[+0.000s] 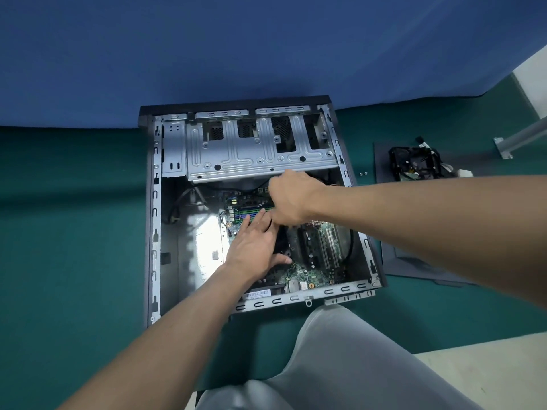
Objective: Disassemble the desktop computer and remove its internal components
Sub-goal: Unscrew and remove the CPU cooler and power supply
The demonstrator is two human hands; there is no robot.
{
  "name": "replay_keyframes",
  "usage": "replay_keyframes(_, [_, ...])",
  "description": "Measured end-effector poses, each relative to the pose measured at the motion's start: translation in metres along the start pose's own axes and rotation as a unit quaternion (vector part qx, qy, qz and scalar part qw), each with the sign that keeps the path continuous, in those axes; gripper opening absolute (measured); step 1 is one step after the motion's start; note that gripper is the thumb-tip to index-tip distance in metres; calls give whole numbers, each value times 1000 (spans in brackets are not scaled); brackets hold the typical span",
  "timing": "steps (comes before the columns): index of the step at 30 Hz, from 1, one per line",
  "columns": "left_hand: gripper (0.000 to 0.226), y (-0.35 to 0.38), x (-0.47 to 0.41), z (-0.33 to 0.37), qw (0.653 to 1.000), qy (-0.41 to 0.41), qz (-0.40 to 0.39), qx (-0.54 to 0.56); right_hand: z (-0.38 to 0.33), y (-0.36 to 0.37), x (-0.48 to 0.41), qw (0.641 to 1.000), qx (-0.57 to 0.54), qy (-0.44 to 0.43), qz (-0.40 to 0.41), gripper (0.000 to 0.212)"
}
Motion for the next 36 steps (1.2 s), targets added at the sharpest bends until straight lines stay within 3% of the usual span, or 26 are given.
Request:
replay_keyframes(2, [101,1,0,-1,1000,-2,-1,-3,19,3,-5,969,-192,157,-18,21])
replay_keyframes(4, [102,3,0,-1,1000,-8,-8,-3,38,19,-4,885,-346,299,-92,15])
replay_keyframes(5, [102,3,0,-2,1000,-9,-10,-3,41,28,-1,842,-396,332,-157,22])
replay_keyframes(6, [102,4,0,-2,1000,-8,-11,-4,41,32,3,824,-409,333,-207,27])
replay_keyframes(7, [102,4,0,-2,1000,-7,-11,-4,41,32,2,837,-389,310,-227,30])
replay_keyframes(9, [102,4,-1,-2,1000,-9,-10,-5,37,23,-4,917,-276,212,-197,20])
replay_keyframes(10, [101,4,-1,-2,1000,-9,-10,-5,31,15,-2,965,-148,144,-162,10])
replay_keyframes(11, [101,4,-1,-2,1000,-7,-11,-5,22,10,3,991,0,57,-121,6])
replay_keyframes(12, [101,5,-1,-2,1000,-5,-11,-3,11,8,10,988,128,-38,-80,9])
replay_keyframes(14, [99,5,-1,-1,1000,-1,-4,-1,-10,13,29,929,298,-218,-17,11])
replay_keyframes(16, [98,4,-2,-1,1000,5,1,-5,-15,15,36,885,365,-290,17,20])
replay_keyframes(19, [101,5,-1,-3,1000,-1,-3,-9,-8,4,19,941,277,-196,17,7])
replay_keyframes(22, [102,5,-2,-3,1000,-2,0,-2,10,5,1,998,10,-10,-59,28])
replay_keyframes(23, [102,5,-2,-3,1000,-2,2,-4,20,8,-4,984,-128,85,-90,29])
replay_keyframes(24, [102,4,-1,-3,1000,-3,3,-5,30,16,-4,936,-261,193,-136,29])
replay_keyframes(25, [103,4,0,-2,1000,-5,4,-6,34,29,0,874,-345,279,-199,35])
replay_keyframes(26, [103,4,-1,-2,1000,-5,3,-7,34,37,6,835,-367,317,-259,36])
replay_keyframes(27, [103,5,-1,-2,1000,-3,2,-6,34,41,8,827,-353,322,-296,32])
replay_keyframes(29, [103,5,-1,-2,1000,-5,3,-4,32,41,6,864,-283,288,-300,23])
replay_keyframes(32, [101,4,-1,-3,1000,-3,3,-2,17,22,2,977,-29,115,-177,13])
replay_keyframes(33, [100,4,-1,-3,1000,0,6,0,8,17,6,989,89,37,-117,9])
replay_keyframes(34, [98,4,-1,-2,1000,2,11,1,-3,14,12,976,207,-44,-49,7])
replay_keyframes(36, [95,4,-2,-1,1000,4,15,1,-23,19,23,903,384,-192,35,16])
Point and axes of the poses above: each hand's wrist, its own x-axis away from the middle knuckle, its own y-axis out of the palm, z = x × y, the point moved 7 cm from there along -x, towards the middle knuckle, and after that the axes turned 13 degrees about y, right-handed, at the moved point
